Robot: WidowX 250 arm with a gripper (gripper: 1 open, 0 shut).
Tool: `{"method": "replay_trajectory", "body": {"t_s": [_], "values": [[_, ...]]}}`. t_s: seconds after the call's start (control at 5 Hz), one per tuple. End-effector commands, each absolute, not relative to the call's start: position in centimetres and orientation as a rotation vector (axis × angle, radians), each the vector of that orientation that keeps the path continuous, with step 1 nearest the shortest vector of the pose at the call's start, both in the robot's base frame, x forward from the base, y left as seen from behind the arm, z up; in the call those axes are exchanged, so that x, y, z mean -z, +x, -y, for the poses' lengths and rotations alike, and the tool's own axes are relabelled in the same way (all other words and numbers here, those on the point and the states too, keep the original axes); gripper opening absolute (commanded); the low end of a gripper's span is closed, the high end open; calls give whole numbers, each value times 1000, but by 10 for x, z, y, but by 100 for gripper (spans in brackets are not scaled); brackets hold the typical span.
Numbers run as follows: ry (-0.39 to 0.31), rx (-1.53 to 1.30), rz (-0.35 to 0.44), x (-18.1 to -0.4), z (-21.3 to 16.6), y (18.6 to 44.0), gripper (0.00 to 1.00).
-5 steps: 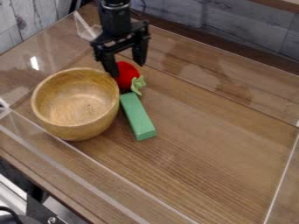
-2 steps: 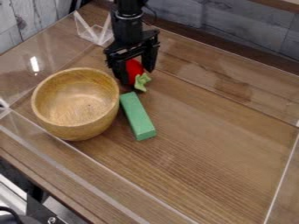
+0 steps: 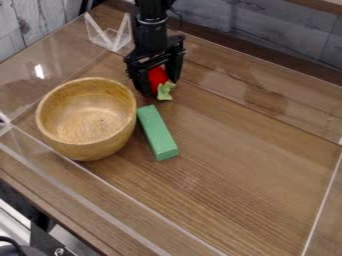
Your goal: Move the red fruit to the right
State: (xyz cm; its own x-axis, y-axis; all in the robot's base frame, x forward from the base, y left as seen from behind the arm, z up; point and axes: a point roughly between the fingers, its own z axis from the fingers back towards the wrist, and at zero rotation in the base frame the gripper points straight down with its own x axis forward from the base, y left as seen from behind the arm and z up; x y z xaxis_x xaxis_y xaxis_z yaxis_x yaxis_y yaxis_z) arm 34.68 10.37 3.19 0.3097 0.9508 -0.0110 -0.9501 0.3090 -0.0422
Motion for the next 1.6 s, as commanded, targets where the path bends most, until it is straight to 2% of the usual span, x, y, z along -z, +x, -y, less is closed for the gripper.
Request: {"method": "replay_trajectory", "body": {"t_s": [0.0, 0.2, 0.4, 0.6, 1.0, 1.2, 1.4], "values": [[-58, -1199, 79, -41, -113, 362, 100], [-57, -1150, 76, -39, -121, 368, 100], [-56, -1178, 75, -36, -121, 377, 0], [-56, -1206, 73, -34, -121, 380, 0], [-63, -1129, 61, -56, -104, 381, 0], [-74, -1084, 50, -74, -94, 381, 0], [-82, -1122, 45, -81, -97, 379, 0]]}}
